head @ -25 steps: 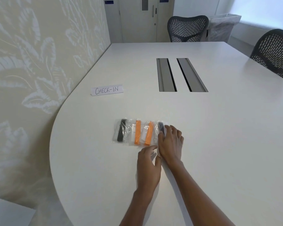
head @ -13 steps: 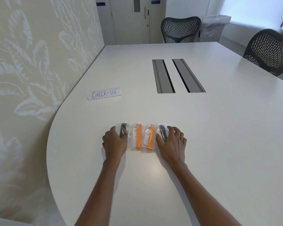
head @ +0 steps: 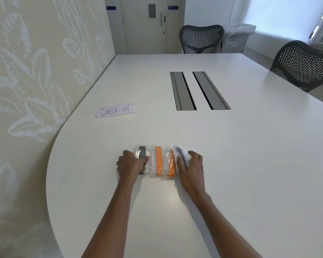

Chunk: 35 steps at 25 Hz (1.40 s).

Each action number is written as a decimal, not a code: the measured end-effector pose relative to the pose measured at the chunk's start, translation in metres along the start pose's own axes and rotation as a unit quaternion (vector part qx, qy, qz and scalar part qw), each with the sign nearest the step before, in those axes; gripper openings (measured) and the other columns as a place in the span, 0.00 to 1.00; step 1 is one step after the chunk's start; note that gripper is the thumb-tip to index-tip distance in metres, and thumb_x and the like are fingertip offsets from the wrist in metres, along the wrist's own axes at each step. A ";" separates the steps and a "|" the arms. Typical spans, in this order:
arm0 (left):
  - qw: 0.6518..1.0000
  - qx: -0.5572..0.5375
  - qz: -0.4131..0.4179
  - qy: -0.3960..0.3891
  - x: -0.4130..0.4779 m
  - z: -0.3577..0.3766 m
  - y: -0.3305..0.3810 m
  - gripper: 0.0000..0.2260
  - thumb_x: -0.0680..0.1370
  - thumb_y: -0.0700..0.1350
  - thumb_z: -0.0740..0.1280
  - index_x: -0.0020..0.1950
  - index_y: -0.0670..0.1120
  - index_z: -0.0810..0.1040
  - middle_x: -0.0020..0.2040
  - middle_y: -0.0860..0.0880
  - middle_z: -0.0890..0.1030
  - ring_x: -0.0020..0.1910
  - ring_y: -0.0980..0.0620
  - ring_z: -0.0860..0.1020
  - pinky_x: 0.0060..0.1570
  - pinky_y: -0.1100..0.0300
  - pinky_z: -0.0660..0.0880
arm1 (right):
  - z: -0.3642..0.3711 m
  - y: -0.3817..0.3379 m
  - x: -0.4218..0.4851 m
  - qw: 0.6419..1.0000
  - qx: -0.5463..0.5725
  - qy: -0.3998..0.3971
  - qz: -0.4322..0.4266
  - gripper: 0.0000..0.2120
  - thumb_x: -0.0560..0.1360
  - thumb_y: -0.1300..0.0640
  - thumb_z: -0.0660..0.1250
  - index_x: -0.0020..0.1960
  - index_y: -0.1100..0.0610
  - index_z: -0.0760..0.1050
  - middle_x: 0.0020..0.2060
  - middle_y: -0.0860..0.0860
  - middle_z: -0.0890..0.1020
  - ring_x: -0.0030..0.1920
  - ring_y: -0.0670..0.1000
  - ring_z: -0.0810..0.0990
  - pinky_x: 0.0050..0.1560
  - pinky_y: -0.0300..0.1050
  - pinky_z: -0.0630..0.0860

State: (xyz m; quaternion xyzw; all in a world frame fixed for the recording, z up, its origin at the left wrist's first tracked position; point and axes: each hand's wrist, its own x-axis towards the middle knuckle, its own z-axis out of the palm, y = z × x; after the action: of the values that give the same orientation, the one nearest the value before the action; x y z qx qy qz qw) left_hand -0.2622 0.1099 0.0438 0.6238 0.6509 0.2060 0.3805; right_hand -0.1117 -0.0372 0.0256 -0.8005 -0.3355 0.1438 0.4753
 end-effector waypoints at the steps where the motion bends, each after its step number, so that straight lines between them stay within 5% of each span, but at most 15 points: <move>1: 1.000 -0.014 0.019 0.000 -0.002 0.002 0.001 0.36 0.65 0.65 0.75 0.57 0.37 0.75 0.56 0.36 0.81 0.56 0.35 0.80 0.53 0.42 0.79 | -0.001 -0.003 0.000 1.000 0.021 -0.012 0.015 0.26 0.84 0.40 0.60 0.75 0.55 0.67 0.72 0.52 0.69 0.69 0.53 0.75 0.63 0.44 0.69; 4: 0.997 -0.062 0.046 -0.010 -0.015 0.001 0.011 0.29 0.75 0.61 0.74 0.59 0.39 0.71 0.57 0.40 0.80 0.57 0.37 0.81 0.52 0.46 0.80 | 0.001 -0.009 0.008 0.997 0.024 -0.022 0.064 0.29 0.84 0.39 0.60 0.76 0.59 0.66 0.72 0.54 0.69 0.68 0.57 0.75 0.63 0.46 0.71; 7: 0.996 -0.080 0.025 -0.030 -0.022 0.003 0.021 0.34 0.73 0.62 0.77 0.63 0.40 0.67 0.61 0.41 0.78 0.60 0.38 0.80 0.56 0.46 0.80 | 0.008 -0.012 0.017 0.993 0.020 -0.032 0.112 0.31 0.81 0.45 0.66 0.76 0.63 0.65 0.71 0.59 0.69 0.67 0.61 0.75 0.68 0.57 0.75; 9: 0.995 -0.089 0.012 -0.044 -0.023 0.005 0.023 0.37 0.71 0.63 0.78 0.64 0.39 0.67 0.59 0.42 0.78 0.59 0.38 0.80 0.50 0.49 0.79 | 0.013 -0.016 0.020 0.990 0.030 -0.049 0.130 0.30 0.76 0.43 0.69 0.71 0.61 0.70 0.65 0.56 0.71 0.61 0.59 0.77 0.61 0.62 0.80; 11: 0.994 -0.089 0.026 -0.054 -0.021 0.007 0.020 0.33 0.70 0.64 0.78 0.58 0.39 0.73 0.52 0.43 0.80 0.57 0.39 0.81 0.40 0.55 0.75 | 0.014 -0.021 0.023 0.987 0.039 -0.076 0.133 0.26 0.73 0.42 0.71 0.62 0.59 0.74 0.59 0.53 0.71 0.55 0.56 0.79 0.55 0.62 0.83; 14: 0.990 -0.110 0.059 -0.072 -0.018 0.008 0.014 0.28 0.70 0.60 0.81 0.58 0.45 0.74 0.54 0.47 0.80 0.55 0.41 0.81 0.46 0.52 0.80 | 0.010 -0.024 0.023 0.985 0.061 -0.112 0.114 0.14 0.75 0.45 0.72 0.55 0.50 0.76 0.59 0.51 0.71 0.54 0.52 0.79 0.54 0.58 0.85; 20: 0.963 -0.229 0.061 -0.127 -0.027 0.002 0.005 0.25 0.71 0.44 0.82 0.63 0.50 0.74 0.55 0.50 0.82 0.50 0.52 0.82 0.32 0.64 0.78 | 0.022 -0.029 0.012 0.992 0.051 -0.093 0.073 0.28 0.72 0.41 0.74 0.69 0.42 0.70 0.64 0.50 0.73 0.64 0.53 0.75 0.65 0.57 0.78; 25: 0.946 -0.281 0.046 -0.155 -0.024 -0.004 -0.011 0.28 0.70 0.41 0.82 0.66 0.50 0.74 0.58 0.47 0.83 0.55 0.48 0.84 0.41 0.59 0.78 | 0.014 -0.033 0.016 0.950 0.231 -0.130 0.162 0.38 0.69 0.51 0.84 0.72 0.56 0.68 0.64 0.52 0.77 0.59 0.54 0.81 0.45 0.41 0.80; 29: 0.935 -0.309 0.075 -0.160 -0.024 -0.009 -0.019 0.25 0.72 0.38 0.79 0.65 0.52 0.77 0.57 0.47 0.86 0.55 0.47 0.85 0.46 0.56 0.82 | 0.012 -0.028 0.018 0.933 0.261 -0.205 0.139 0.21 0.70 0.54 0.83 0.58 0.64 0.82 0.50 0.59 0.88 0.53 0.60 0.87 0.57 0.59 0.83; 32: 0.924 -0.321 0.103 -0.179 -0.026 -0.018 -0.022 0.22 0.74 0.36 0.77 0.65 0.51 0.79 0.56 0.47 0.88 0.56 0.45 0.86 0.54 0.48 0.84 | 0.011 -0.027 0.015 0.930 0.266 -0.240 0.084 0.27 0.70 0.54 0.83 0.65 0.56 0.77 0.55 0.53 0.88 0.57 0.53 0.87 0.61 0.58 0.83; 35: 0.920 -0.318 0.130 -0.190 -0.028 -0.025 -0.022 0.22 0.75 0.35 0.77 0.65 0.52 0.79 0.55 0.48 0.88 0.55 0.47 0.87 0.52 0.53 0.84 | 0.016 -0.030 0.010 0.930 0.259 -0.254 0.053 0.30 0.71 0.55 0.82 0.68 0.53 0.72 0.58 0.51 0.86 0.59 0.52 0.86 0.64 0.59 0.82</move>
State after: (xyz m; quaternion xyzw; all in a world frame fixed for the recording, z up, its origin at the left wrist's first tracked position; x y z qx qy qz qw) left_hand -0.2973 0.0847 0.0494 0.5766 0.3799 0.3277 0.6448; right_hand -0.1252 -0.0104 0.0446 -0.6027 -0.3531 0.4496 0.5567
